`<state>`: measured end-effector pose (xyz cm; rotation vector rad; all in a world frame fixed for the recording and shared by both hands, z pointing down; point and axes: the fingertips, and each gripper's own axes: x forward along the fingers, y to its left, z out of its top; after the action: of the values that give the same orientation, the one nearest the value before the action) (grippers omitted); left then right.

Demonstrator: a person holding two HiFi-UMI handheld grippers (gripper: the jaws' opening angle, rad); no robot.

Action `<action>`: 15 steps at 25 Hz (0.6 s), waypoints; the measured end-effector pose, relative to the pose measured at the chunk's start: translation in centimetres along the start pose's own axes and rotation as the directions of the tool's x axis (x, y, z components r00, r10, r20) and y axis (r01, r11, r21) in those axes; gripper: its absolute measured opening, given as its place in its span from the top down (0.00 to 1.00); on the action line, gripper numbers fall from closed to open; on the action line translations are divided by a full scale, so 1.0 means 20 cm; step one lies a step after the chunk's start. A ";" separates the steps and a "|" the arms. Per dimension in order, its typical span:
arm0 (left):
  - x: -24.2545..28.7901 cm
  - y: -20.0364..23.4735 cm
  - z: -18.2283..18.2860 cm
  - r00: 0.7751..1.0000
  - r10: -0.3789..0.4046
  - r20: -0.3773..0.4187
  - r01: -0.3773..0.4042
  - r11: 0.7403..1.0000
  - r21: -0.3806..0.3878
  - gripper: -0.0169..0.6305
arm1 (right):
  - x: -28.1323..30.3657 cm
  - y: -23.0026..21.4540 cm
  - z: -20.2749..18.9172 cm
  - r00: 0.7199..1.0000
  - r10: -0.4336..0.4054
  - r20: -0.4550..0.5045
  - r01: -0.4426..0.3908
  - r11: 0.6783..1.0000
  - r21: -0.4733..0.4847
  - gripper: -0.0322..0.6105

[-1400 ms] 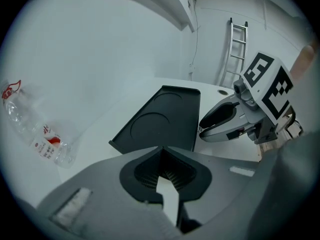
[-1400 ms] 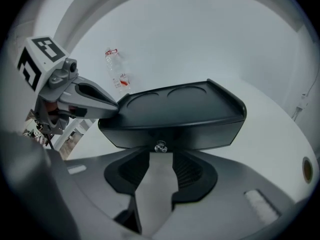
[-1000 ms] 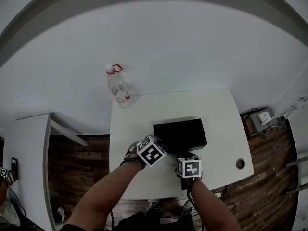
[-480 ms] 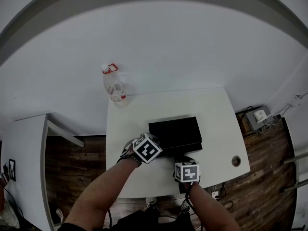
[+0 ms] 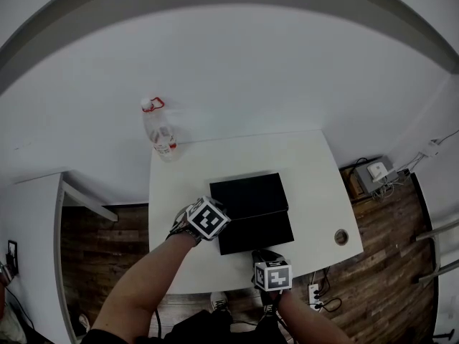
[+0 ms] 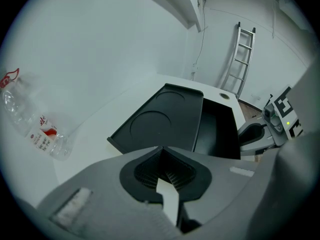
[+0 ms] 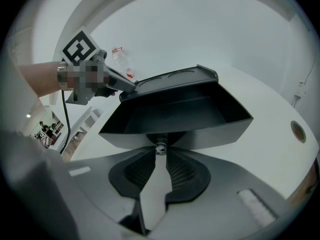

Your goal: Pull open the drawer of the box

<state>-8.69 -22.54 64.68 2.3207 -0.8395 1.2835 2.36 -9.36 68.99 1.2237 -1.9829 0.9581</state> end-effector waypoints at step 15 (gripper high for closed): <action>0.00 0.01 0.01 1.000 0.022 -0.002 -0.022 0.999 -0.030 0.97 | -0.06 0.03 -0.09 0.997 0.079 0.022 -0.080 0.995 0.056 0.76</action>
<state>-8.63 -22.86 64.62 2.2929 -0.8801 1.2728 2.53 -7.14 69.00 1.1962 -2.0461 1.0519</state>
